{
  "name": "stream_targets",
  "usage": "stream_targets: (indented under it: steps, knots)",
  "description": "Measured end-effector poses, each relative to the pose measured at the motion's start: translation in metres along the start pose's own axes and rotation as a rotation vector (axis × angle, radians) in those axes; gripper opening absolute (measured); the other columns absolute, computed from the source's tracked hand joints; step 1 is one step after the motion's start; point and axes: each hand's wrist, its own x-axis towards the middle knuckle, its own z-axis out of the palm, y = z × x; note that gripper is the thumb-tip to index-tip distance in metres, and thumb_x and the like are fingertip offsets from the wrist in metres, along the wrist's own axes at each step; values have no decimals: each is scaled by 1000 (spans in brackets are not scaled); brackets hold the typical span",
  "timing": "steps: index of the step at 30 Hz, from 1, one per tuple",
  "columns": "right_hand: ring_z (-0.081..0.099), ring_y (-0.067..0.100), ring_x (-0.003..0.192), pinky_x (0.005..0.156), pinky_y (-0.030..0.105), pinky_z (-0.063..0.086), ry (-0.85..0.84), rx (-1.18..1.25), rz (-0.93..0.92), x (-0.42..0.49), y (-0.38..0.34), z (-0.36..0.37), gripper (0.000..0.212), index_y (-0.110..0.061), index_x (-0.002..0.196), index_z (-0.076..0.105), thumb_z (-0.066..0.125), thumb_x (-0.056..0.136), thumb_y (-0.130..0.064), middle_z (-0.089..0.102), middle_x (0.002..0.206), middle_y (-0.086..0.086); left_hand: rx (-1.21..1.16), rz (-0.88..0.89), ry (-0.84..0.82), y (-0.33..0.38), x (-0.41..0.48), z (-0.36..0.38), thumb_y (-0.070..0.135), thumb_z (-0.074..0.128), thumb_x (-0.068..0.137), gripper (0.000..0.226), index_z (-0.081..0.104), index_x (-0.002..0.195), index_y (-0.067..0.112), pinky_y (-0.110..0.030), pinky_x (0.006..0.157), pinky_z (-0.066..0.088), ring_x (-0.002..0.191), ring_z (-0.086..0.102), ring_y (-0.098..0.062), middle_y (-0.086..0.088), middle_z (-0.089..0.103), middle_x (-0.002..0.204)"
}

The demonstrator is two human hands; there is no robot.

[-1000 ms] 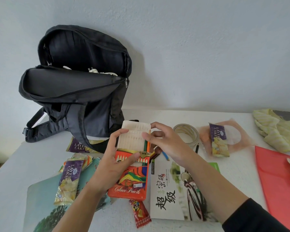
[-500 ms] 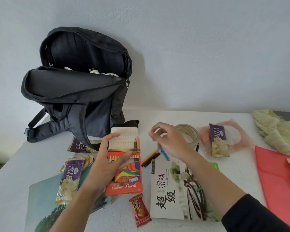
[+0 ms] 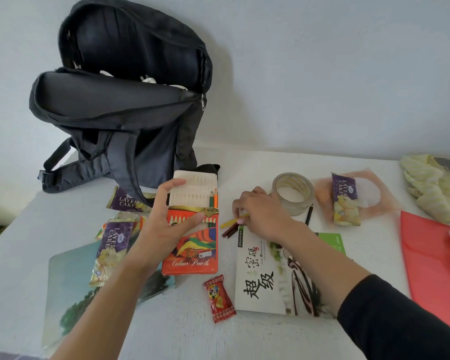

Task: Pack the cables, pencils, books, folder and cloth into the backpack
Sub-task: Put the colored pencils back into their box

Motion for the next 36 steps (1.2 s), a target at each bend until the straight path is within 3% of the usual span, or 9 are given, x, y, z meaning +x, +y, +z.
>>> stream_targets:
  steps: [5, 8, 12, 19, 23, 27, 30, 34, 36]
  knots:
    - [51, 17, 104, 84, 39, 41, 44, 105, 6, -5, 4, -7, 5, -28, 98, 63, 64, 99, -23, 64, 104, -8, -1, -8, -24, 0, 0, 2, 14, 73, 91, 61, 42, 131, 48, -37, 67, 64, 91, 78, -27, 1, 75, 111]
    - [65, 10, 70, 65, 34, 52, 160, 478, 85, -13, 6, -22, 5, -21, 95, 65, 64, 99, -20, 69, 86, -5, 4, 4, -12, 1, 1, 1, 14, 73, 91, 61, 42, 132, 47, -35, 66, 64, 91, 78, -25, 1, 74, 112]
    - [64, 15, 59, 54, 14, 40, 410, 1001, 183, -22, 5, -43, 2, -14, 94, 68, 68, 96, -13, 66, 70, 2, 3, 17, -17, 3, 0, 4, 12, 73, 92, 61, 42, 131, 47, -30, 62, 62, 88, 78, -23, 7, 75, 103]
    - [50, 18, 70, 59, 28, 35, 310, 1575, 60, -30, -17, -47, 9, 2, 96, 77, 72, 91, -4, 58, 78, 14, 48, 40, -91, 3, -10, 12, 9, 73, 91, 67, 39, 134, 46, -37, 69, 64, 92, 78, -29, 0, 75, 109]
    - [51, 17, 74, 60, 27, 34, 297, 1546, 29, -27, -24, -51, 18, 0, 99, 77, 66, 97, -14, 60, 75, 7, 78, 91, -97, 9, -10, 12, 7, 74, 90, 68, 38, 134, 44, -32, 70, 63, 95, 77, -26, 2, 75, 110]
    - [51, 14, 74, 68, 29, 39, 314, 1245, 53, -22, -30, -52, 23, -9, 92, 78, 68, 98, -29, 63, 75, 9, 72, 102, -93, 15, -10, 12, 9, 72, 91, 66, 37, 134, 45, -35, 67, 64, 90, 78, -29, 5, 75, 107]
    - [52, 12, 68, 69, 29, 41, 311, 1089, 70, -18, -36, -57, 27, -8, 88, 75, 67, 98, -32, 64, 72, -4, 53, 108, -78, 18, -9, 14, 10, 71, 92, 64, 37, 131, 47, -34, 64, 64, 88, 78, -29, 10, 74, 105]
    - [59, 13, 73, 69, 22, 49, 305, 926, 52, -11, -38, -65, 14, -21, 95, 75, 78, 89, -33, 67, 83, -9, 31, 124, -58, 19, -7, 15, 10, 70, 92, 63, 37, 132, 47, -34, 63, 63, 87, 78, -29, 9, 74, 104]
    - [59, 16, 74, 71, 23, 51, 270, 872, 40, -8, -37, -66, 21, -27, 99, 73, 85, 82, -32, 65, 85, -9, 17, 134, -54, 19, -5, 16, 9, 70, 92, 64, 37, 133, 45, -34, 63, 63, 87, 78, -30, 8, 74, 105]
